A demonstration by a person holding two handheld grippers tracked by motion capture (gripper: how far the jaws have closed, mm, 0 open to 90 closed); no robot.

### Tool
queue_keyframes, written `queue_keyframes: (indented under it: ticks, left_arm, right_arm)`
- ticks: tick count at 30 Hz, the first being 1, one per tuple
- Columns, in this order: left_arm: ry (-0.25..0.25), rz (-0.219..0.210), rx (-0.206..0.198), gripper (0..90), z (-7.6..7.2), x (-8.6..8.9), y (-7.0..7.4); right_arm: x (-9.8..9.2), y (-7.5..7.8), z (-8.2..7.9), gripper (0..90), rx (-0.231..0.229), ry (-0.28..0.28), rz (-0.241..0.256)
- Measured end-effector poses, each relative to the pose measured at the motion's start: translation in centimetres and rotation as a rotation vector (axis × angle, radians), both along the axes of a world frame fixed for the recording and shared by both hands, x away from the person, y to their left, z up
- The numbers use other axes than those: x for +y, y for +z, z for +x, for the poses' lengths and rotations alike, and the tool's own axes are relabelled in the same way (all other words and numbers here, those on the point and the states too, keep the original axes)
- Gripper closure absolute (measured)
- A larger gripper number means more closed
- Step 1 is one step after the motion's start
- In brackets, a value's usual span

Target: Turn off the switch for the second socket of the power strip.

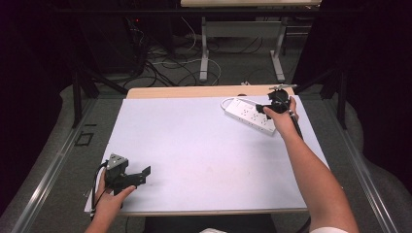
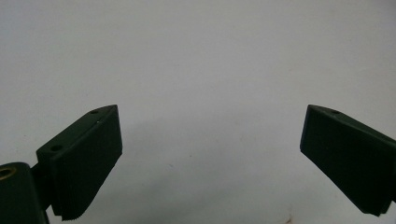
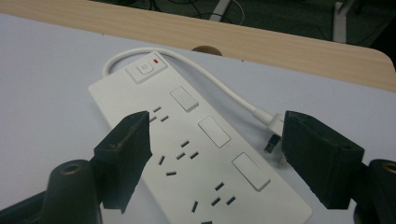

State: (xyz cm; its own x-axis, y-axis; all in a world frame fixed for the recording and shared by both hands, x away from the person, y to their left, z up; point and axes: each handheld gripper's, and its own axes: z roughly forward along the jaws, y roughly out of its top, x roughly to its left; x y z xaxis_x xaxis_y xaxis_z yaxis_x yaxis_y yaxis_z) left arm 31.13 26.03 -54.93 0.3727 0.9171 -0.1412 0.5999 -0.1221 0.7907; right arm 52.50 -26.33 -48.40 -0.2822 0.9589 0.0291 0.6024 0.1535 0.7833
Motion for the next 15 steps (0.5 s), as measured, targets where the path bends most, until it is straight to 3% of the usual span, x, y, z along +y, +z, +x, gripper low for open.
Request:
queue_keyframes:
  ticks: [4, 15]
  left_arm:
    - [-0.003, 0.005, -0.001, 5.5, 0.0, 0.0, 0.0]
    - [-0.002, 0.007, -0.002, 5.5, 0.0, 0.0, 0.0]
  right_arm:
    - [-0.1, 0.8, -0.7, 19.1, -0.016, 0.003, 0.007]
    - [-0.6, 2.3, -2.7, 10.2, 0.014, 0.073, -0.01]
